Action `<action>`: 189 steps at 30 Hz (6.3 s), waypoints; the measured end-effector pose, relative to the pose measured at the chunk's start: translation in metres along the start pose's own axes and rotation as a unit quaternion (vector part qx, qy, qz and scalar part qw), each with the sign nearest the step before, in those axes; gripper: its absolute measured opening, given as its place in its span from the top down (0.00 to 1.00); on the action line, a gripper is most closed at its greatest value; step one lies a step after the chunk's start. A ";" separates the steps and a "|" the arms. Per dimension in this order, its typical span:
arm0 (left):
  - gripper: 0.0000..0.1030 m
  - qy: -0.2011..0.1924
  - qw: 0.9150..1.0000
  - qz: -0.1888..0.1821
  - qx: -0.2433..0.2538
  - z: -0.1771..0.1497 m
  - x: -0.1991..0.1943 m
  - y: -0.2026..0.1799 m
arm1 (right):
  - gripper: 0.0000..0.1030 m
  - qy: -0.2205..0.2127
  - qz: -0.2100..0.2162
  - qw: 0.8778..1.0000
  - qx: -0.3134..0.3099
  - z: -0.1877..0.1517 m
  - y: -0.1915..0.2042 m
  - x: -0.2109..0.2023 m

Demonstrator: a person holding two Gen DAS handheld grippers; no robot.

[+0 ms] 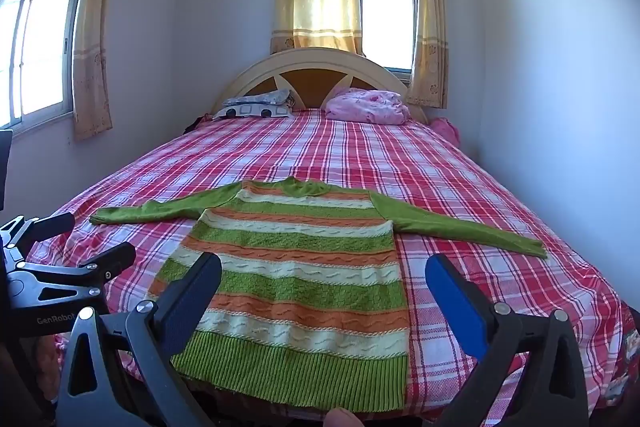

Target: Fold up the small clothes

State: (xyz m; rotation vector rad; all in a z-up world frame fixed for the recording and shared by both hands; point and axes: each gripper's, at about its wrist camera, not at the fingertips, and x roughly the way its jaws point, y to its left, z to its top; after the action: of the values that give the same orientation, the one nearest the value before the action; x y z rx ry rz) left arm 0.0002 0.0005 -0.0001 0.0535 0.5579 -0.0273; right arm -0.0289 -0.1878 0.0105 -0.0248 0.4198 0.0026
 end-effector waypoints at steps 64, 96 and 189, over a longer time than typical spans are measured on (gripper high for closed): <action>0.00 0.009 1.000 0.004 -0.027 -0.002 0.008 0.013 | 0.01 0.032 0.004 0.999 0.002 -0.009 0.001 0.017; 0.00 0.022 0.999 0.001 -0.028 -0.006 0.019 0.020 | 0.01 0.042 0.006 0.999 -0.003 -0.013 0.004 0.024; 0.00 0.100 0.994 0.017 -0.029 0.032 0.317 0.034 | 0.95 0.095 -0.062 0.941 0.317 0.058 -0.369 0.293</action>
State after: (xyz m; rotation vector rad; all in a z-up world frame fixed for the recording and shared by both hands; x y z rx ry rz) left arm 0.2873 0.0289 -0.1390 0.0088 0.7581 0.0289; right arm 0.2650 -0.5558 -0.0469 0.5908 0.5972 -0.2614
